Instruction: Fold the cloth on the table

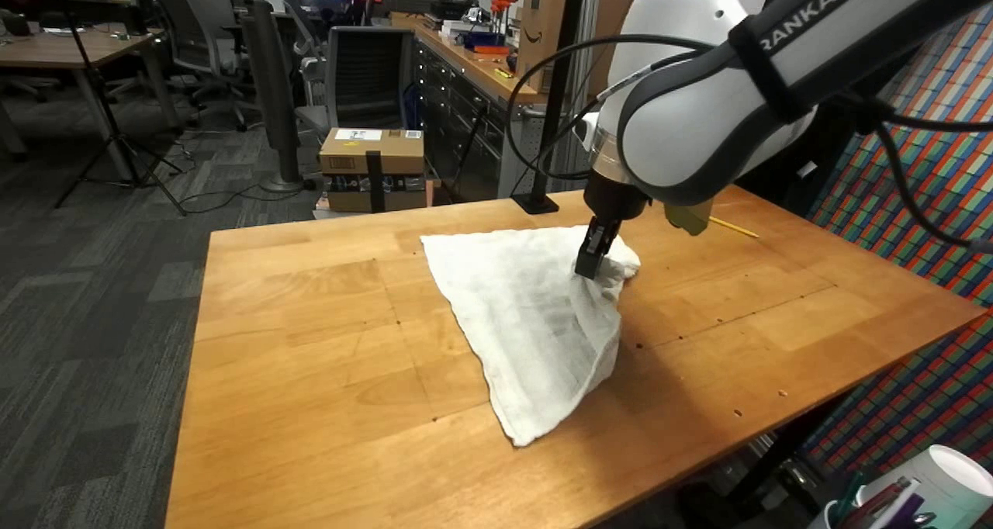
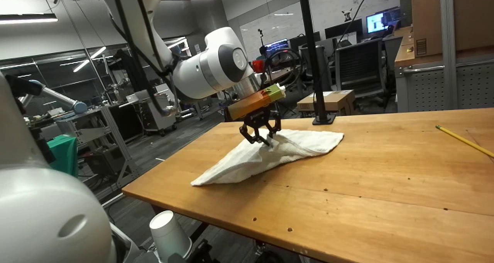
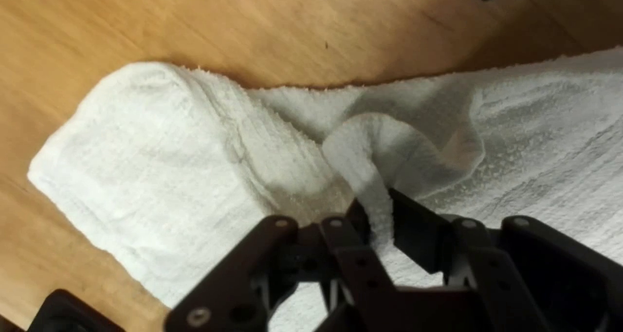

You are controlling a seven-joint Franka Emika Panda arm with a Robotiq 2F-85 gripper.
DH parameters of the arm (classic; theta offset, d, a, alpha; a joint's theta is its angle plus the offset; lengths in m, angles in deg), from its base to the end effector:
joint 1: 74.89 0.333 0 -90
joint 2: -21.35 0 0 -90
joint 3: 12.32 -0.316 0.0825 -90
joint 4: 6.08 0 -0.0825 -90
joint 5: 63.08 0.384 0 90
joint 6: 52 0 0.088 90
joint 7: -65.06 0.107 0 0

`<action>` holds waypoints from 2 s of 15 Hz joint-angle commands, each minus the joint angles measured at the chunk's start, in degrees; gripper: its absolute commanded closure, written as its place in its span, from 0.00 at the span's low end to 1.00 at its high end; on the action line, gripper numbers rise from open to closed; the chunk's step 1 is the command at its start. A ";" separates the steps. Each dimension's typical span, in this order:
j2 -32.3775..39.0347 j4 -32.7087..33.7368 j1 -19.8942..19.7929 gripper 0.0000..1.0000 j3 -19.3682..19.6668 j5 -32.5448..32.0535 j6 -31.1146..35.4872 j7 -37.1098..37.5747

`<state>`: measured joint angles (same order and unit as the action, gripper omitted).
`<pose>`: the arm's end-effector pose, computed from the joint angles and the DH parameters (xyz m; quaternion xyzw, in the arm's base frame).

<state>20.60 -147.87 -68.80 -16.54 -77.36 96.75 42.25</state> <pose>0.4763 0.0916 0.3087 0.9199 0.3797 0.0584 0.0788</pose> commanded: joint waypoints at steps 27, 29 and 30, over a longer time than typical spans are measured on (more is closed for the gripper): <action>18.52 19.96 2.19 0.93 -5.90 -1.67 5.46 -1.07; 19.07 20.49 2.45 0.94 -5.97 -1.85 5.53 -1.10; 19.30 20.79 2.56 0.94 -5.99 -1.89 5.54 -1.11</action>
<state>38.50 -129.32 -66.73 -22.46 -78.05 101.43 41.01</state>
